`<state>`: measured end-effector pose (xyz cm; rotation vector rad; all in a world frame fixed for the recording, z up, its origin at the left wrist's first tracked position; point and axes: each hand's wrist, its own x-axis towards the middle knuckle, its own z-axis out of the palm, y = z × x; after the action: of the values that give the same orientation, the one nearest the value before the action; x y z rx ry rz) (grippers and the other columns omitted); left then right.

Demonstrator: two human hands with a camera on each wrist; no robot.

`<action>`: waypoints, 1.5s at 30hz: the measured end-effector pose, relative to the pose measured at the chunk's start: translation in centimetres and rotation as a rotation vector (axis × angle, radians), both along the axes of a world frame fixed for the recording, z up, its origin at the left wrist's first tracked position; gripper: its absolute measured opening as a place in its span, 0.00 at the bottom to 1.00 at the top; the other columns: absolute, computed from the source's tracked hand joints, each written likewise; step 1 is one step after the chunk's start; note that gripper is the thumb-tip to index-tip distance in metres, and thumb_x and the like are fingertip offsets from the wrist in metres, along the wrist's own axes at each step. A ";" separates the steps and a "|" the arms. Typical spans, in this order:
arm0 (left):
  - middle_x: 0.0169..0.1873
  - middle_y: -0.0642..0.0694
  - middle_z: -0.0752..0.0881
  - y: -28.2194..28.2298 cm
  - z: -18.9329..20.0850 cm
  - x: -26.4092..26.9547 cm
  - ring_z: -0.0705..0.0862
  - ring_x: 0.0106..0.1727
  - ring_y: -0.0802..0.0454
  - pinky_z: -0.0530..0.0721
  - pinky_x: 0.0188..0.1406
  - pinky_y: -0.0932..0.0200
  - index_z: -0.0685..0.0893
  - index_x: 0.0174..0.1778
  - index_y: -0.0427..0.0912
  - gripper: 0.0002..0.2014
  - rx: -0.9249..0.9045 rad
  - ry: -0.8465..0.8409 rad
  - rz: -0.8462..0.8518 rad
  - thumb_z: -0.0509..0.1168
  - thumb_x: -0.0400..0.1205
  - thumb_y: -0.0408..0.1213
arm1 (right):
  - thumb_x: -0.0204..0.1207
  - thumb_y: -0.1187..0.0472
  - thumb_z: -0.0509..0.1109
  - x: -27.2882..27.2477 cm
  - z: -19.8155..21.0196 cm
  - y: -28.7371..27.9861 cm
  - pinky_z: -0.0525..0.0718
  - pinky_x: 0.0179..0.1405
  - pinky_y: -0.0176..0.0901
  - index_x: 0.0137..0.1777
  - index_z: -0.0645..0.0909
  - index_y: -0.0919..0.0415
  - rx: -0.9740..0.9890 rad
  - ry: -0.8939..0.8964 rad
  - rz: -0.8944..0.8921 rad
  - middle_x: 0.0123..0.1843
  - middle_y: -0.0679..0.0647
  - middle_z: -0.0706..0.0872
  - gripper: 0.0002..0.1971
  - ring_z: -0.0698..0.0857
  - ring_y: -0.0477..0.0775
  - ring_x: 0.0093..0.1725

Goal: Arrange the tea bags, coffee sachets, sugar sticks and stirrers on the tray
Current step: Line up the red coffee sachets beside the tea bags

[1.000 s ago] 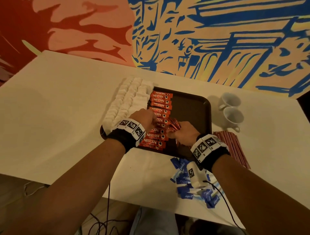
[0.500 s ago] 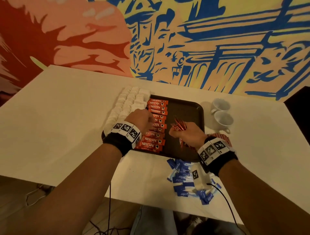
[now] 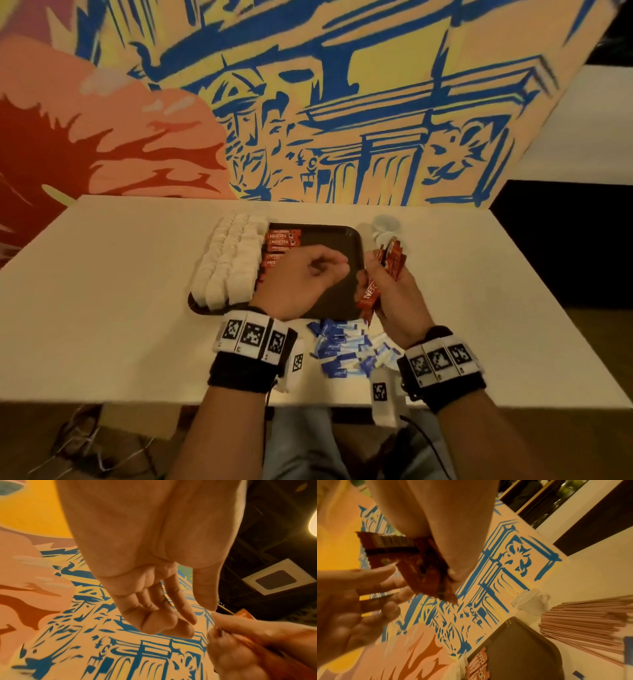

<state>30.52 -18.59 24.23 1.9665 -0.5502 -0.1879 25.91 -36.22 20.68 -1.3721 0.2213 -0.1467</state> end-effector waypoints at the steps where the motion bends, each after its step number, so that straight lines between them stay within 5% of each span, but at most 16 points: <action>1: 0.44 0.60 0.90 -0.5 -0.3 -1.2 0.86 0.47 0.70 0.80 0.48 0.73 0.90 0.56 0.52 0.08 0.004 0.015 -0.034 0.71 0.83 0.45 | 0.83 0.46 0.71 -0.7 0.3 -0.2 0.80 0.37 0.54 0.45 0.87 0.49 0.050 -0.022 -0.029 0.37 0.56 0.84 0.10 0.83 0.55 0.37; 5: 0.45 0.56 0.90 -2.4 -1.6 -4.2 0.88 0.47 0.63 0.84 0.46 0.63 0.88 0.56 0.54 0.11 -0.030 0.133 -0.066 0.71 0.81 0.53 | 0.79 0.43 0.70 -2.7 0.6 -0.5 0.80 0.36 0.51 0.41 0.89 0.45 0.196 -0.069 -0.119 0.36 0.56 0.83 0.11 0.82 0.54 0.35; 9: 0.45 0.53 0.92 -3.3 -1.8 -5.1 0.91 0.47 0.56 0.91 0.47 0.47 0.86 0.54 0.53 0.17 -0.006 0.210 -0.037 0.71 0.78 0.60 | 0.84 0.48 0.67 -4.0 0.7 -0.5 0.82 0.34 0.49 0.46 0.81 0.58 0.323 -0.060 -0.184 0.36 0.57 0.82 0.13 0.83 0.54 0.35; 14: 0.44 0.47 0.92 -4.3 -0.9 -6.6 0.92 0.45 0.48 0.92 0.48 0.47 0.87 0.56 0.41 0.13 -0.097 0.317 -0.087 0.69 0.84 0.47 | 0.84 0.52 0.67 -4.7 1.4 -0.5 0.85 0.55 0.57 0.49 0.79 0.58 0.431 -0.081 -0.208 0.36 0.56 0.82 0.10 0.86 0.55 0.43; 18: 0.40 0.40 0.91 -4.9 -0.1 -7.1 0.92 0.41 0.47 0.91 0.46 0.53 0.88 0.54 0.38 0.09 -0.134 0.305 -0.071 0.70 0.84 0.40 | 0.86 0.52 0.65 -5.6 1.8 -0.5 0.84 0.46 0.56 0.43 0.85 0.56 0.454 -0.103 -0.194 0.37 0.55 0.85 0.13 0.88 0.55 0.40; 23: 0.41 0.37 0.91 -5.3 0.2 -7.4 0.92 0.41 0.42 0.92 0.50 0.46 0.88 0.51 0.37 0.06 -0.144 0.299 -0.041 0.72 0.83 0.35 | 0.86 0.51 0.66 -6.2 1.9 -0.3 0.86 0.39 0.51 0.42 0.83 0.58 0.423 -0.081 -0.231 0.37 0.56 0.85 0.14 0.88 0.55 0.41; 29: 0.41 0.40 0.92 -5.2 0.0 -7.3 0.93 0.40 0.46 0.92 0.47 0.50 0.89 0.49 0.38 0.03 -0.107 0.245 0.024 0.71 0.83 0.33 | 0.85 0.43 0.66 -4.9 0.7 0.0 0.87 0.53 0.64 0.48 0.84 0.55 0.095 -0.055 -0.333 0.39 0.57 0.90 0.16 0.89 0.59 0.41; 33: 0.38 0.43 0.92 -5.0 -0.1 -6.8 0.92 0.40 0.46 0.92 0.46 0.46 0.89 0.48 0.40 0.02 -0.121 0.205 0.077 0.72 0.82 0.33 | 0.79 0.30 0.62 -3.7 0.5 0.4 0.84 0.66 0.65 0.65 0.81 0.51 -0.146 -0.030 -0.341 0.55 0.54 0.91 0.28 0.89 0.58 0.58; 35: 0.37 0.43 0.92 -4.8 -0.1 -6.3 0.92 0.39 0.46 0.92 0.46 0.46 0.89 0.48 0.41 0.02 -0.130 0.198 0.100 0.73 0.82 0.34 | 0.82 0.34 0.62 -3.2 0.4 0.3 0.83 0.68 0.62 0.67 0.80 0.51 -0.221 -0.020 -0.348 0.58 0.52 0.89 0.25 0.87 0.56 0.60; 37: 0.37 0.44 0.92 -4.7 0.0 -5.9 0.92 0.38 0.46 0.92 0.45 0.48 0.89 0.49 0.41 0.03 -0.128 0.183 0.107 0.73 0.81 0.34 | 0.83 0.36 0.64 -2.9 0.5 0.1 0.87 0.62 0.61 0.64 0.82 0.51 -0.209 -0.025 -0.340 0.54 0.52 0.90 0.22 0.89 0.54 0.54; 39: 0.38 0.44 0.92 -4.6 0.0 -5.6 0.92 0.38 0.46 0.92 0.46 0.48 0.89 0.49 0.41 0.04 -0.148 0.182 0.116 0.74 0.81 0.35 | 0.82 0.37 0.67 -2.8 0.7 0.0 0.90 0.45 0.58 0.57 0.83 0.54 -0.086 -0.020 -0.290 0.45 0.56 0.90 0.20 0.89 0.53 0.44; 41: 0.38 0.44 0.92 -4.4 -0.2 -5.1 0.92 0.38 0.46 0.91 0.48 0.48 0.89 0.50 0.41 0.05 -0.189 0.194 0.143 0.74 0.80 0.34 | 0.79 0.39 0.70 -2.9 1.0 -0.3 0.83 0.27 0.46 0.51 0.82 0.60 0.034 -0.017 -0.210 0.37 0.58 0.86 0.21 0.84 0.52 0.31; 45: 0.40 0.43 0.93 -4.1 -0.5 -4.3 0.92 0.42 0.44 0.91 0.49 0.49 0.90 0.50 0.41 0.05 -0.281 0.230 0.203 0.75 0.79 0.32 | 0.73 0.42 0.76 -2.7 0.6 -0.9 0.74 0.23 0.40 0.48 0.83 0.62 0.061 -0.061 -0.113 0.33 0.58 0.83 0.21 0.78 0.50 0.27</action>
<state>26.18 -22.74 23.75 1.6863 -0.2122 -0.1946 23.17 -37.17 21.27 -1.2926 0.2506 -0.2736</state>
